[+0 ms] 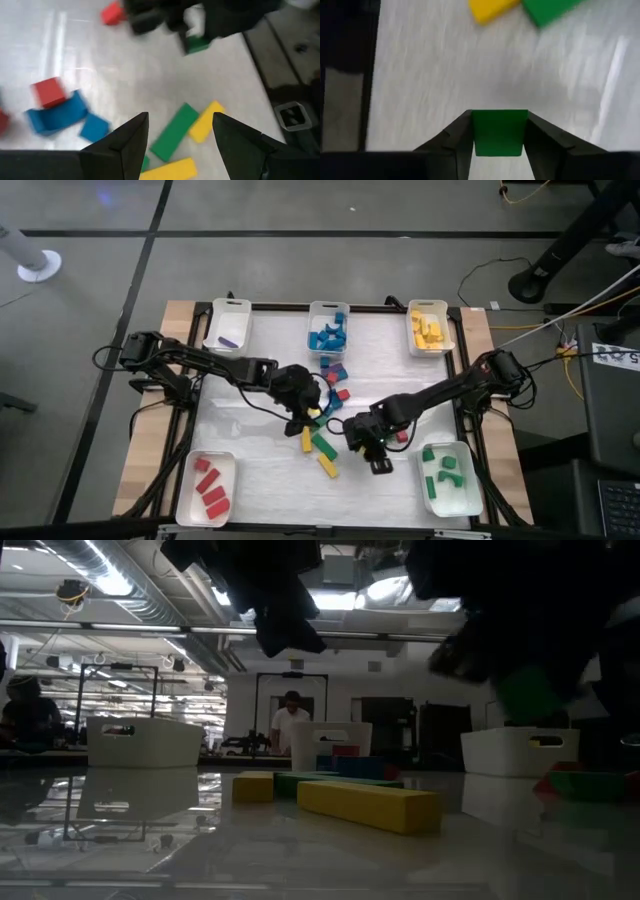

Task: Sort blocks
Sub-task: Put the green block into the bottom right white bin

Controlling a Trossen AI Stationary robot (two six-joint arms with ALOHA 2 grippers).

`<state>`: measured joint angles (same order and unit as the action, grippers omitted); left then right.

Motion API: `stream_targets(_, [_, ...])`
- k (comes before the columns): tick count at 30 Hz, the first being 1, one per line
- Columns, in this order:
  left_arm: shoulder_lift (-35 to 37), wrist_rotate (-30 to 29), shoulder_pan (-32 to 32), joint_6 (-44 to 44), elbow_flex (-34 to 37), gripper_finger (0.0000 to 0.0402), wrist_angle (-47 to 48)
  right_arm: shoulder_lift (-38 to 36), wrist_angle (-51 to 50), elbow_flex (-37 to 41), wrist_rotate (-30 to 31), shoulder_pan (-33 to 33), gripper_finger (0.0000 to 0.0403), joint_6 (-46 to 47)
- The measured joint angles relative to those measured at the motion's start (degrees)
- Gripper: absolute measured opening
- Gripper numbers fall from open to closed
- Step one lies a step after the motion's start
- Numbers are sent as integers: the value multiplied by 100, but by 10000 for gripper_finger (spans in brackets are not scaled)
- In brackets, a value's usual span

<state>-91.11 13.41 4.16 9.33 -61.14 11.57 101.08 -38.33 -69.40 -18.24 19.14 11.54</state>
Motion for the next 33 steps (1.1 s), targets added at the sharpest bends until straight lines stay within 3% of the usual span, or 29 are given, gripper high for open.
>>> stream_targets(3, [-14, -351, -2, 142, 0, 210, -2, 0, -1286, -634, -60, 0, 134, 66])
stream_targets(9, [-92, -516, 55, 168, -1, 210, 7, -11, -3103, -1455, -87, 55, 145, 991])
stream_targets(19, [-388, -520, 292, -79, 0, 210, -45, -9, -4978, -1167, 87, 1211, 140, 2451])
stream_targets(27, [-744, -519, 406, 51, 0, 210, -4, -9, -4512, -659, 116, 2548, 158, 4103])
stream_targets(33, [-785, -783, 426, 273, 2, 210, -21, -9, -3888, -430, 443, 3110, 160, 4828])
